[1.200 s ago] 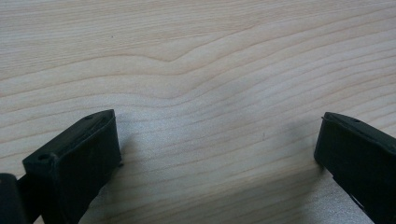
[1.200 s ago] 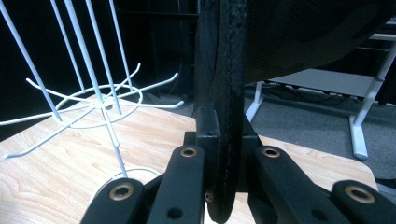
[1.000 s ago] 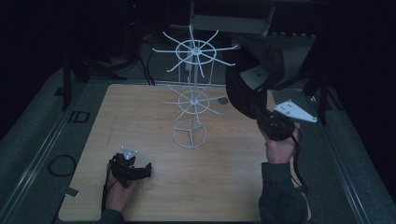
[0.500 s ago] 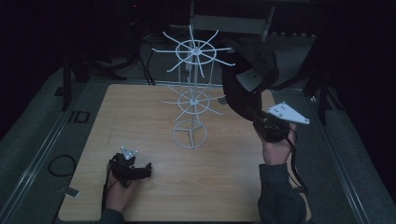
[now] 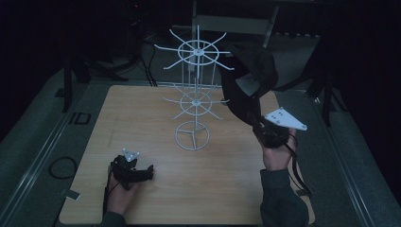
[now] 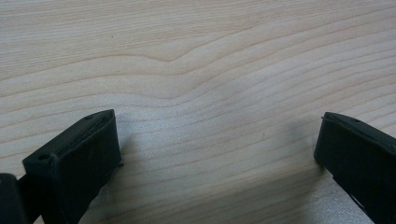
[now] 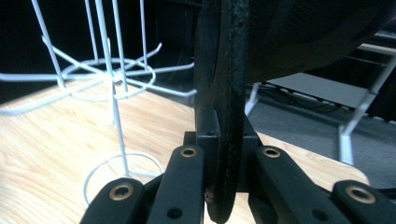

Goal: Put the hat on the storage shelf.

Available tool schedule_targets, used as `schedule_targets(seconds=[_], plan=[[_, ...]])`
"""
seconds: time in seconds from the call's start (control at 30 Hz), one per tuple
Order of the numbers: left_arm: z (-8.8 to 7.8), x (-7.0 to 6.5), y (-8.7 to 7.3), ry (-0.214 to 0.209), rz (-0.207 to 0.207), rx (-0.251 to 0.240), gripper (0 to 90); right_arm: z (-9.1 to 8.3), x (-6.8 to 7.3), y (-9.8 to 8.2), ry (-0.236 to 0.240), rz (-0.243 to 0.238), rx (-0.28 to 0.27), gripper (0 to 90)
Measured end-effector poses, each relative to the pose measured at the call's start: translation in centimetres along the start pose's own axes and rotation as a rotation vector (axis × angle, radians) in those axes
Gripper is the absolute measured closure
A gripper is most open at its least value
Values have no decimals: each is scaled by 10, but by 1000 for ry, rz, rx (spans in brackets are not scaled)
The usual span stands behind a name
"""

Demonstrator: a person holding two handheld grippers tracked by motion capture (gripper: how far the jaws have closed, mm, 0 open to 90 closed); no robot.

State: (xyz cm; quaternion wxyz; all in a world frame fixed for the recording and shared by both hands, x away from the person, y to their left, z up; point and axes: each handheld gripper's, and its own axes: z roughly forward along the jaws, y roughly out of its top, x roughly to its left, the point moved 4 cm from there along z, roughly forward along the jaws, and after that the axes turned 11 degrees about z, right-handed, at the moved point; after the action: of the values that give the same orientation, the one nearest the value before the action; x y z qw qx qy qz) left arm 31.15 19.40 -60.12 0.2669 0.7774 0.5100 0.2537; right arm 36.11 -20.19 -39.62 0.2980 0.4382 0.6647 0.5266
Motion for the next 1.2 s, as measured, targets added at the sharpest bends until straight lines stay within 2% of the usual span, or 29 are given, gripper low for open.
schedule_targets(seconds=[0.17, 0.2, 0.37, 0.47, 0.6, 0.73, 0.8, 0.87, 1.03, 1.2], plan=[[0, 0, 0, -1, -1, 0, 2, 5, 2, -8, -16, -36, 23, 855], [0, 0, 0, -1, -2, 0, 2, 7, 4, -11, -23, -58, 30, 851], [0, 0, 0, 0, -2, -1, 2, 6, 9, -10, -40, -115, 20, 841], [0, 0, 0, 0, -1, -1, 2, 3, 13, -7, -65, -163, 3, 840], [0, 0, 0, 0, 0, 0, 2, 5, 19, -10, -106, -251, 13, 826], [0, 0, 0, 0, -2, -1, 2, 11, 23, -16, -121, -291, 36, 802], [0, 0, 0, 0, -1, 0, 2, 12, 24, -16, -114, -295, 38, 782], [0, 0, 0, 0, -2, -1, 2, 13, 25, -16, -82, -290, 47, 696], [0, 0, 0, 0, -1, -1, 2, 12, 23, -16, -39, -231, 55, 538], [0, 0, 0, 0, -1, -1, 2, 12, 22, -17, -12, -186, 76, 434]])
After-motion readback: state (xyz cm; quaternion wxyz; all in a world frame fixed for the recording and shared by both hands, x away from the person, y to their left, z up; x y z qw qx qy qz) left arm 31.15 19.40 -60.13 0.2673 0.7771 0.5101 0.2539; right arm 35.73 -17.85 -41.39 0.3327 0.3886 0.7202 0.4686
